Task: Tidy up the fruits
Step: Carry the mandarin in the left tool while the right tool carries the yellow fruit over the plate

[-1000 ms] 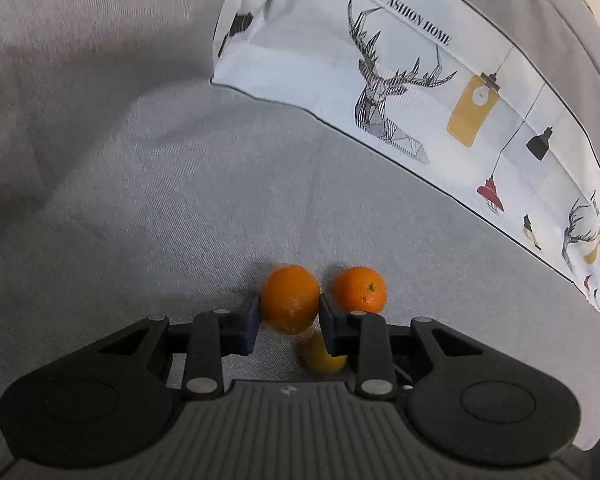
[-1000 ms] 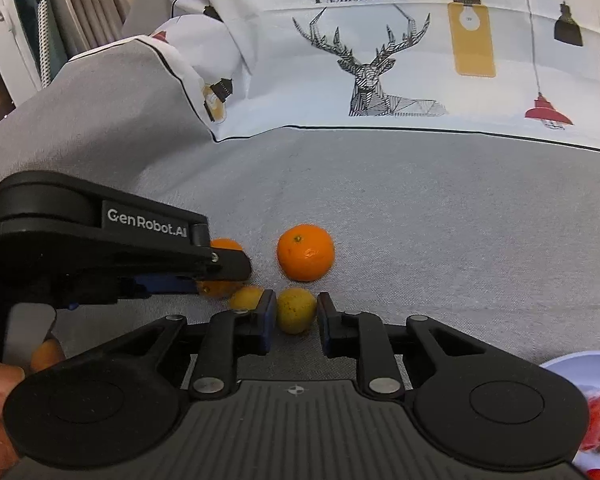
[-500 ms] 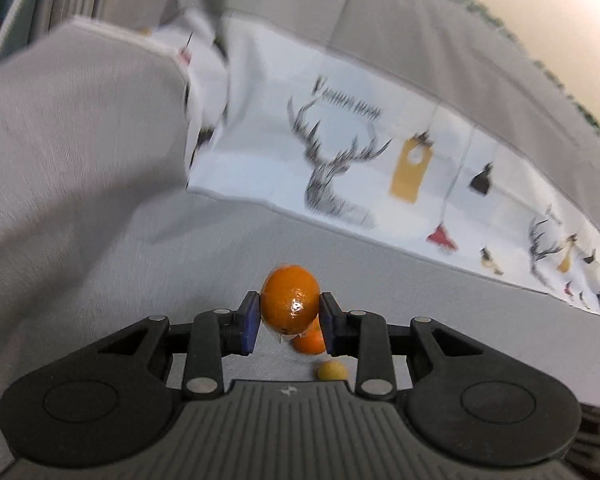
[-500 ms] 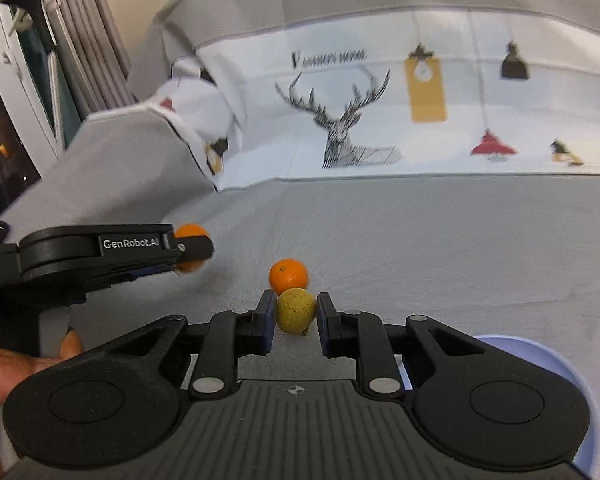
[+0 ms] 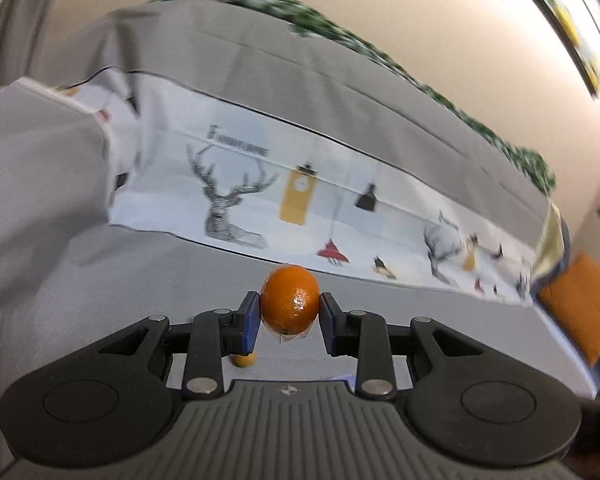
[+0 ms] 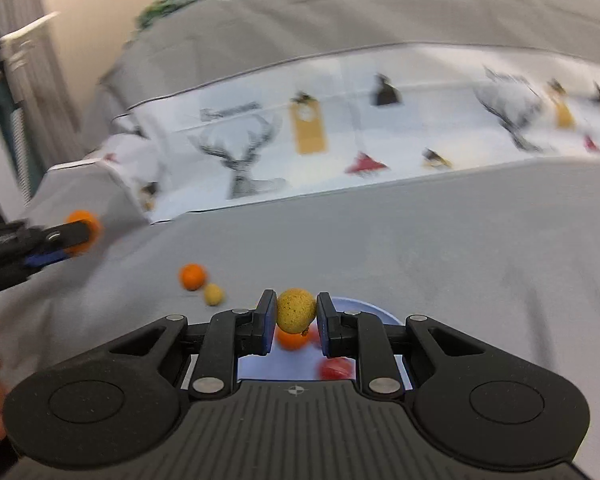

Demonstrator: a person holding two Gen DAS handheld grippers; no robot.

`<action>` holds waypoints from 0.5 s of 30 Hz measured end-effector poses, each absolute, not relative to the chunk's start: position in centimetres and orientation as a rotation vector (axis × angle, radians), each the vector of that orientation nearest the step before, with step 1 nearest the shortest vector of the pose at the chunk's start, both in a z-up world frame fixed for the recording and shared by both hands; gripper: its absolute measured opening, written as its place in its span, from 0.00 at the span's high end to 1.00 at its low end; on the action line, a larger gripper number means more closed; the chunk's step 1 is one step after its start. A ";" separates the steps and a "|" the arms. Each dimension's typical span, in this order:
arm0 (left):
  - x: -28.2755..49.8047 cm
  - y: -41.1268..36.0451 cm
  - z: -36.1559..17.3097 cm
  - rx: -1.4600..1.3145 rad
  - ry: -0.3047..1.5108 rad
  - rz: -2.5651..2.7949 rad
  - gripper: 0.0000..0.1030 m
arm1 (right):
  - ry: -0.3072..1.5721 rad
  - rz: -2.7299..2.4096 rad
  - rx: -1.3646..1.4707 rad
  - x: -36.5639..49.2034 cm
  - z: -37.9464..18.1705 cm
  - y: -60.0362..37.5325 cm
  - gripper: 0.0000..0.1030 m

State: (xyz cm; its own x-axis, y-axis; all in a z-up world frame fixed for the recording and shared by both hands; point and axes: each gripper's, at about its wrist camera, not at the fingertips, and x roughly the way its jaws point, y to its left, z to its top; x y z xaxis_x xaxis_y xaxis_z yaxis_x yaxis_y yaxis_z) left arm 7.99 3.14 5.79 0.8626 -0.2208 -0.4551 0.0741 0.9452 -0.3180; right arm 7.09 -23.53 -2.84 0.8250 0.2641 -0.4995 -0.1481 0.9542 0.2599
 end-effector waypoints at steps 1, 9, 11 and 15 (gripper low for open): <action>8.1 2.7 5.7 -0.284 0.513 -0.168 0.66 | 0.556 0.206 0.220 7.3 -2.9 -24.1 0.78; 9.6 -0.4 3.4 -0.208 0.587 -0.231 0.66 | 0.573 0.184 0.210 7.4 -3.6 -24.6 0.78; 9.7 -1.3 3.0 -0.170 0.598 -0.249 0.66 | 0.578 0.188 0.191 7.3 -3.7 -24.3 0.78; 9.8 -2.8 2.1 -0.097 0.615 -0.291 0.66 | 0.585 0.173 0.151 7.4 -3.8 -23.8 0.78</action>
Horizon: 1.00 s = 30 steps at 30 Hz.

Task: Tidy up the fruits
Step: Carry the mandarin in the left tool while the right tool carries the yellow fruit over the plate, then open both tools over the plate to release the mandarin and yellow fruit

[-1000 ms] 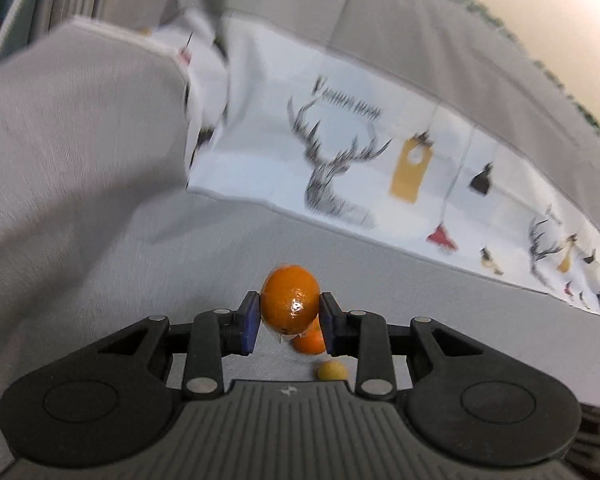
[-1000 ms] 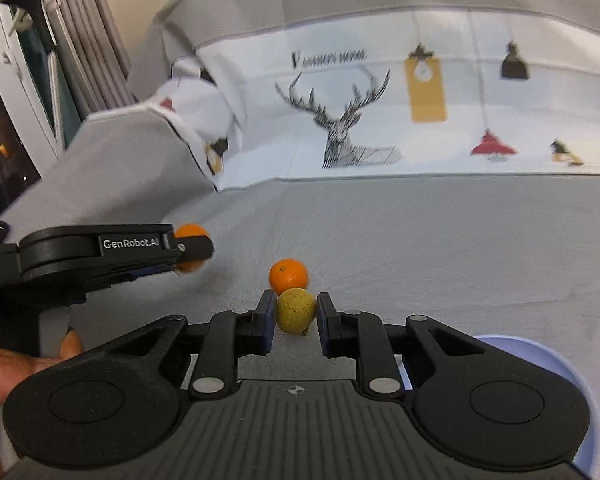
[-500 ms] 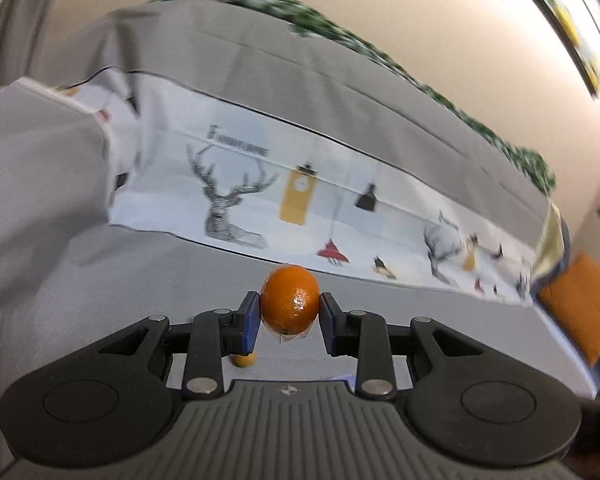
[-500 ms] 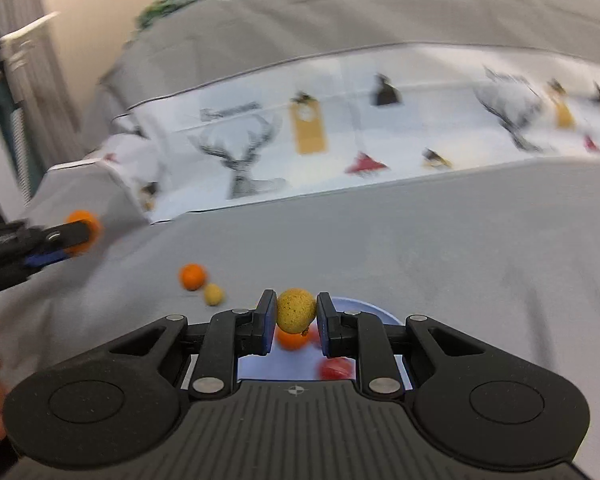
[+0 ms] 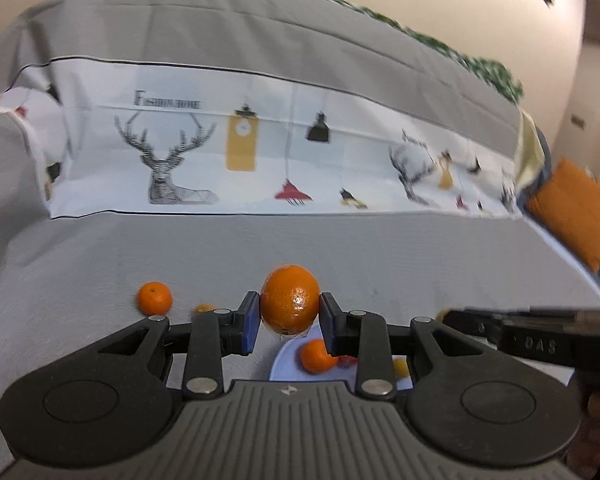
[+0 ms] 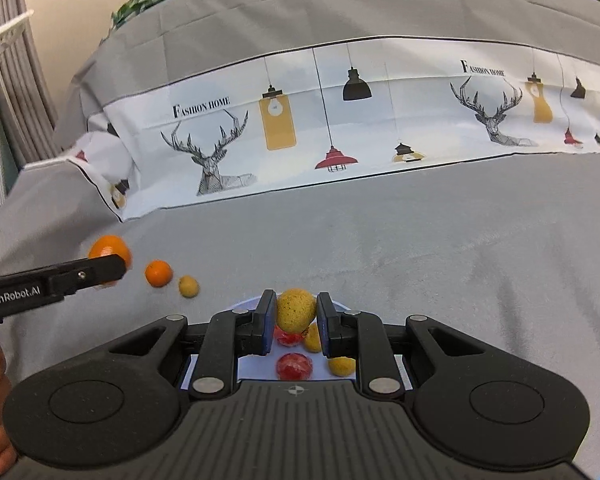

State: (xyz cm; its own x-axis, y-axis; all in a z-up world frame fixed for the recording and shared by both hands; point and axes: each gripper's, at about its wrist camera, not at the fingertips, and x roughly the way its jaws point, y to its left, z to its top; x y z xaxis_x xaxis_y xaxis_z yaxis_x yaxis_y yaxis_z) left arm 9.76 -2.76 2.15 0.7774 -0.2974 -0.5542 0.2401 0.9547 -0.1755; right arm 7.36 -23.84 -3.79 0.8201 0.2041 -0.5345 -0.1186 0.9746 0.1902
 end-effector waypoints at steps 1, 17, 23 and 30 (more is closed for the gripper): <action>9.8 -3.0 1.9 -0.083 0.621 -0.300 0.66 | 0.586 0.168 0.150 7.4 -3.8 -23.9 0.78; 9.2 -6.1 0.3 0.082 0.631 -0.376 0.66 | 0.620 0.173 0.133 7.5 -4.2 -23.7 0.78; 9.2 -6.4 0.1 0.096 0.637 -0.379 0.66 | 0.629 0.183 0.123 7.5 -4.4 -23.5 0.78; 9.5 -6.8 -0.1 0.108 0.648 -0.380 0.66 | 0.648 0.198 0.125 7.6 -4.5 -23.4 0.78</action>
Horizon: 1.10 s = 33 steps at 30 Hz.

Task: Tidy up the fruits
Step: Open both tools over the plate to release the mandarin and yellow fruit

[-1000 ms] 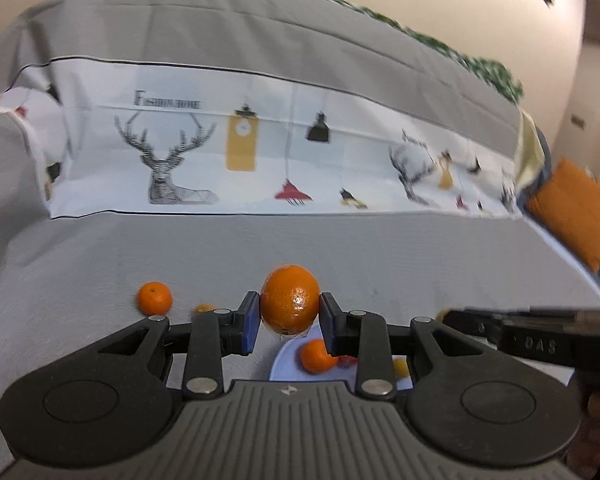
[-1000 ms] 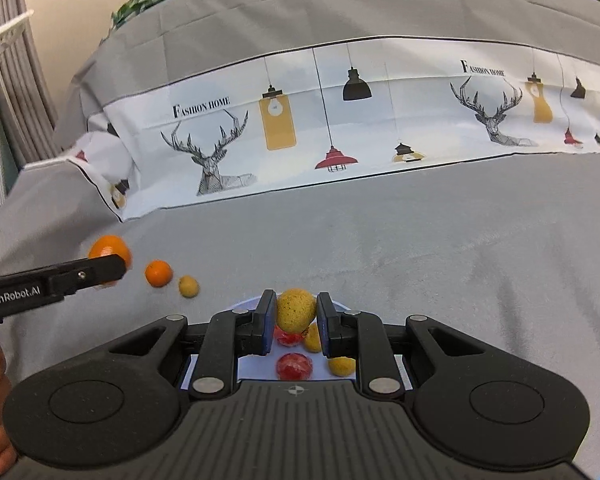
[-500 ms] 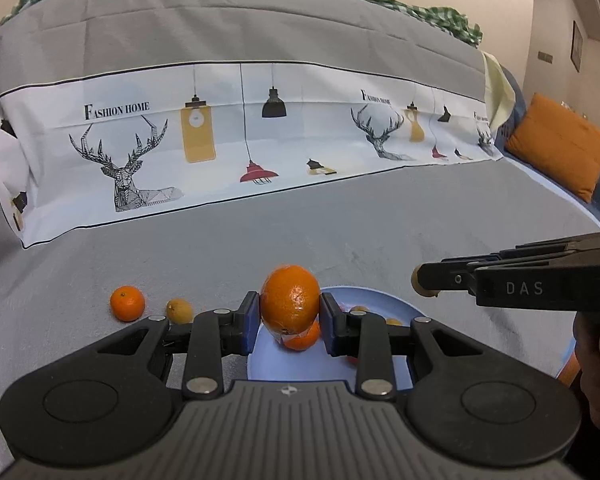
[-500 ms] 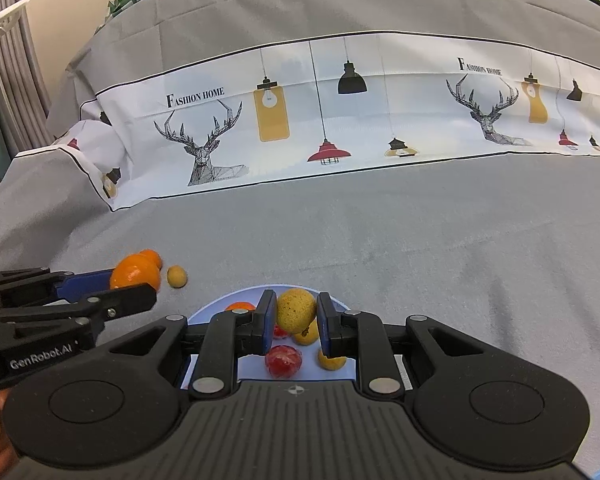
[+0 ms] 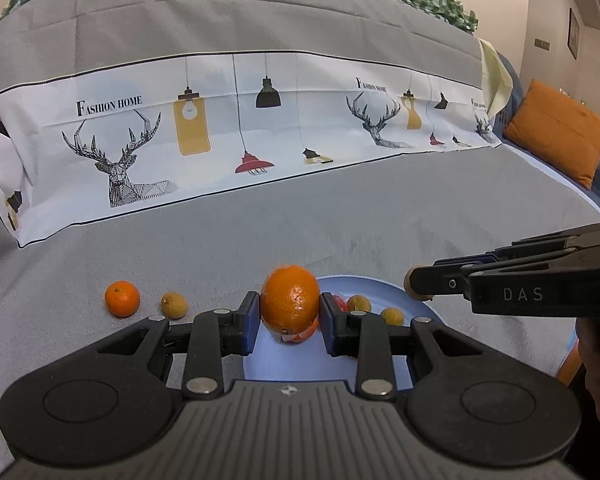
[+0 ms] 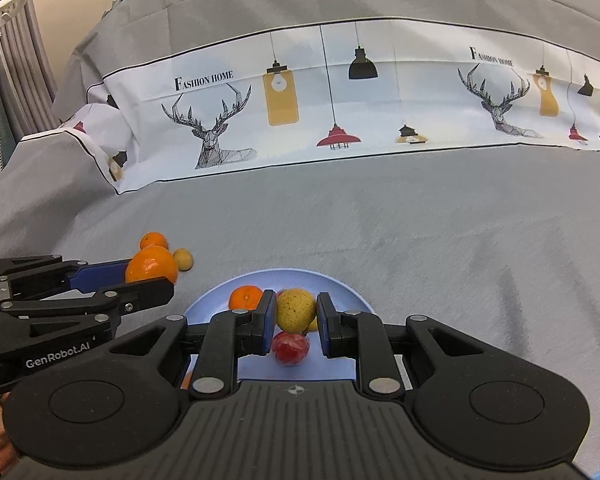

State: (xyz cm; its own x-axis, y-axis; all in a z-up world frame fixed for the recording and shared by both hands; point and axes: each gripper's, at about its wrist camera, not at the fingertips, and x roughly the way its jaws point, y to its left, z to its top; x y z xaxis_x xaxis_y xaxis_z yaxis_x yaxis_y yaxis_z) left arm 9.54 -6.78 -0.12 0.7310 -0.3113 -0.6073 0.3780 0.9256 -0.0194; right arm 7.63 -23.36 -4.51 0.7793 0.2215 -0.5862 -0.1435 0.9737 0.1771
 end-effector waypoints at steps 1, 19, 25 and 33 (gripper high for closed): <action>9.6 -6.9 -0.1 0.111 0.650 -0.380 0.66 | 0.652 0.201 0.125 7.6 -4.5 -23.3 0.78; 9.5 -7.1 -0.6 0.134 0.665 -0.377 0.66 | 0.693 0.233 0.097 7.8 -4.9 -22.6 0.78; 9.6 -7.2 -0.9 0.143 0.673 -0.372 0.66 | 0.706 0.234 0.088 8.1 -5.0 -22.5 0.78; 9.7 -7.3 -1.1 0.142 0.677 -0.368 0.66 | 0.715 0.233 0.085 8.2 -5.0 -22.5 0.78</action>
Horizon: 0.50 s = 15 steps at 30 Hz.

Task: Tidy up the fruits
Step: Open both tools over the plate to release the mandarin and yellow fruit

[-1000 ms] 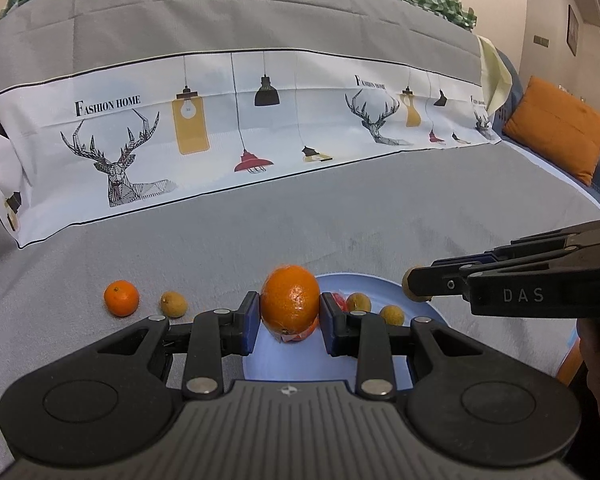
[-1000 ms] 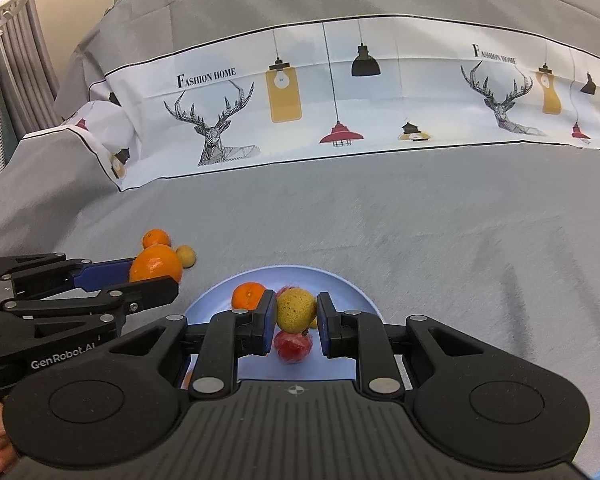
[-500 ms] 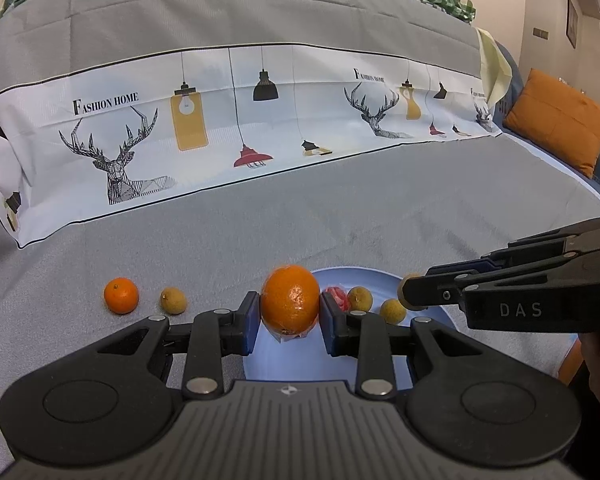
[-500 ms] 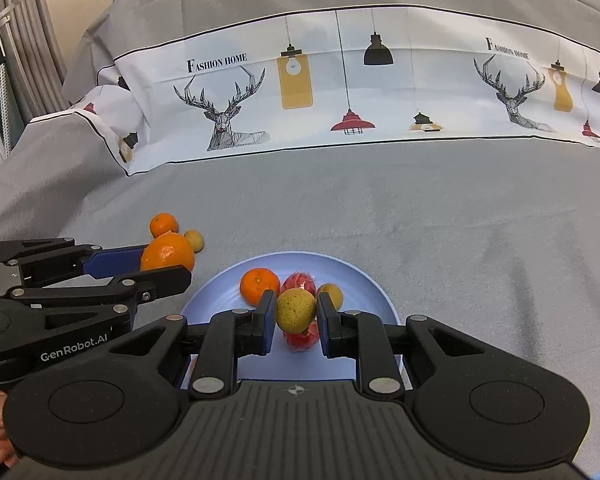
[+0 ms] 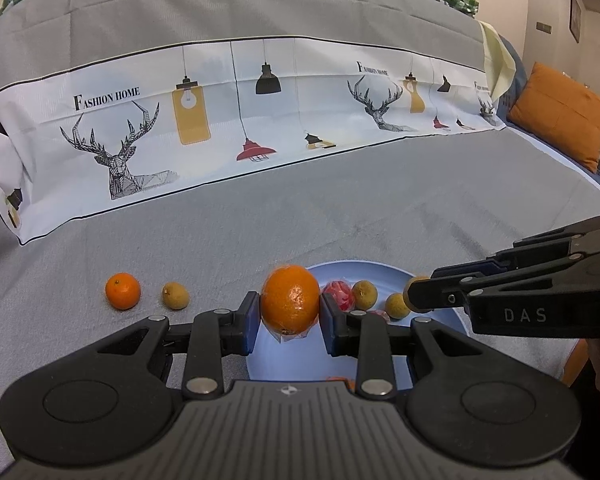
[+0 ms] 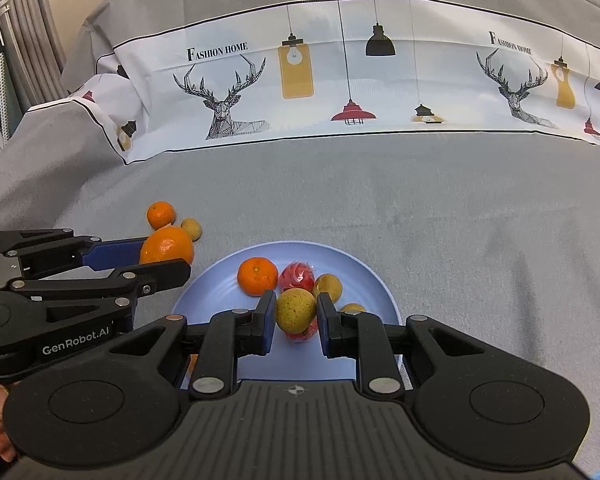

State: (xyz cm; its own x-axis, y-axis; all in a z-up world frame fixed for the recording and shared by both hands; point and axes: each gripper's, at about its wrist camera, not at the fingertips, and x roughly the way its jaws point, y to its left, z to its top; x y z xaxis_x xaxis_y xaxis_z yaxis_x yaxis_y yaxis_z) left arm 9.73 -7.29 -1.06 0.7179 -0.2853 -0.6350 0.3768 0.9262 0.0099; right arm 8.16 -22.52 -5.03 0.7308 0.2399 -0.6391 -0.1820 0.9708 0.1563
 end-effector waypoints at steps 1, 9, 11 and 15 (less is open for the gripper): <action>9.7 -7.3 -1.1 0.141 0.677 -0.369 0.66 | 0.716 0.232 0.084 8.2 -5.0 -22.5 0.78; 9.6 -7.1 -1.0 0.133 0.678 -0.376 0.66 | 0.726 0.233 0.084 8.2 -5.2 -22.6 0.78; 9.6 -6.9 -0.9 0.111 0.673 -0.391 0.64 | 0.729 0.226 0.085 8.3 -5.2 -22.6 0.77; 9.5 -7.0 -0.8 0.108 0.667 -0.392 0.64 | 0.722 0.215 0.098 8.3 -5.1 -22.8 0.69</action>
